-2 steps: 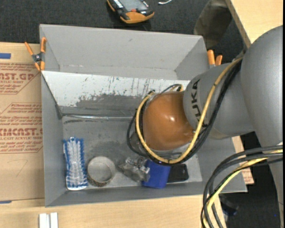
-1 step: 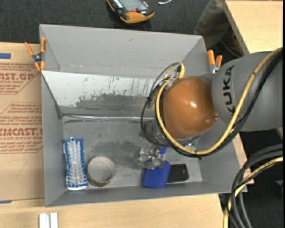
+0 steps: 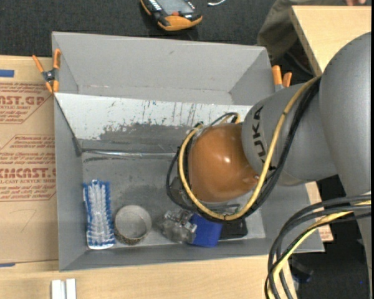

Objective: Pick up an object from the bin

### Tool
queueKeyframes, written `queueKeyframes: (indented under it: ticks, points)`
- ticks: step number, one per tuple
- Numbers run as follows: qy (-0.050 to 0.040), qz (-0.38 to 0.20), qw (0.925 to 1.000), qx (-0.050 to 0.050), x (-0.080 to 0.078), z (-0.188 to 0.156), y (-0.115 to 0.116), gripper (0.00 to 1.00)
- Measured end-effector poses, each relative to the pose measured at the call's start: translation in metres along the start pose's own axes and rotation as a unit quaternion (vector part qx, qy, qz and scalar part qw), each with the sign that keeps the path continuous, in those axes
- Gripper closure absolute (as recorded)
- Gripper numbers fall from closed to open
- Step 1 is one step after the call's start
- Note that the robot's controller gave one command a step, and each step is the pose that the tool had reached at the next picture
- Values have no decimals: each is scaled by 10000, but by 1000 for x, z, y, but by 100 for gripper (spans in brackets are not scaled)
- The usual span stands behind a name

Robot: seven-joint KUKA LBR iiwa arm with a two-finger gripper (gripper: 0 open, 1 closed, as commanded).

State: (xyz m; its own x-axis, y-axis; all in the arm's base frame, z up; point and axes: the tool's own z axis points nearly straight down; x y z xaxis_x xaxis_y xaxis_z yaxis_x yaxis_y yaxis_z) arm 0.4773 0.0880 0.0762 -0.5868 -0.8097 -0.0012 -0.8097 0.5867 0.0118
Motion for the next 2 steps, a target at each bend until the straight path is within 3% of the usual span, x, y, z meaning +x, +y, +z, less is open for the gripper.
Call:
queueKeyframes:
  ticks: [1,2]
  points:
    - [-81,-2295,9732,145,4,-42,-32,100]
    - [-21,-289,9996,18,-2,-27,-4,100]
